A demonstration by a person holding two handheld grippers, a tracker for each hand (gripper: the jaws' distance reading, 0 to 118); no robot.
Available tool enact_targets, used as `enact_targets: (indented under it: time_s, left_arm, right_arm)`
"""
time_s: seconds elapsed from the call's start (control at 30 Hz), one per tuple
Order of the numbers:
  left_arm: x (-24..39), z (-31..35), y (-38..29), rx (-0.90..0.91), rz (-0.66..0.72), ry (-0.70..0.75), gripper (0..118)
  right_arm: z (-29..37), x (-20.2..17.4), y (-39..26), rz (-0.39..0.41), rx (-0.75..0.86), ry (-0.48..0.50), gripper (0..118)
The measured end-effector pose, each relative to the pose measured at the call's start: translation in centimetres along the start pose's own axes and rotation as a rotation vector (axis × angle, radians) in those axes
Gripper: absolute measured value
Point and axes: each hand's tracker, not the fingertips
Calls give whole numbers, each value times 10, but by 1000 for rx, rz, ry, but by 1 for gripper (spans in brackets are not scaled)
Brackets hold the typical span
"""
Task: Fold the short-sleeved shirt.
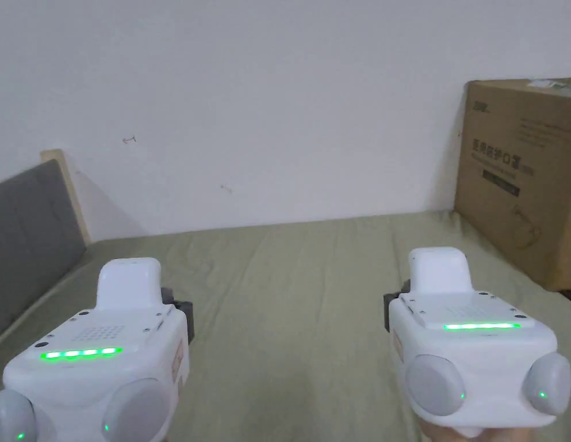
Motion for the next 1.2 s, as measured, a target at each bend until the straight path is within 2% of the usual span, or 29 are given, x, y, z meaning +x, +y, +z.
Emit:
enact_targets:
  time_s: [0.07,0.1,0.2,0.23,0.27,0.3,0.33,0.37,0.43,0.7,0.77,0.87,1.0,1.07,1.2]
  left_arm:
    - [8,1,0,1,13,26,0]
    - [12,2,-1,14,4,48,0]
    - [17,12,-1,102,-33,81,4]
    - [17,16,-1,120,-30,73,19]
    - [15,19,0,136,-17,51,38]
    - [13,22,1,145,-11,14,64]
    - [12,26,4,144,3,-2,99]
    - [12,27,6,137,-1,4,117]
    - [11,33,4,208,9,-4,118]
    - [4,34,11,103,-11,107,118]
    - [7,33,9,131,-34,117,118]
    - [8,24,9,87,-53,129,118]
    - [3,15,11,17,10,79,118]
    - [7,13,10,25,-10,110,118]
    - [8,18,8,61,-10,72,118]
  right_arm:
    - [10,1,3,4,32,-13,6]
    - [14,1,4,5,55,-41,12]
    - [19,4,5,20,95,-55,53]
    - [20,5,4,15,102,-60,75]
    - [16,8,2,3,106,-57,86]
    - [17,10,1,-17,116,-41,94]
    - [17,11,1,-35,118,-30,102]
    - [17,11,0,-52,122,-27,109]
    - [14,13,-2,-56,129,-11,118]
    - [15,0,0,-8,191,9,118]
    - [13,-2,2,-4,191,12,118]
    - [15,-7,5,-13,183,28,118]
    - [19,-10,6,-27,176,32,118]
    - [17,-7,6,-29,174,25,118]
    - [14,-3,8,-57,151,36,118]
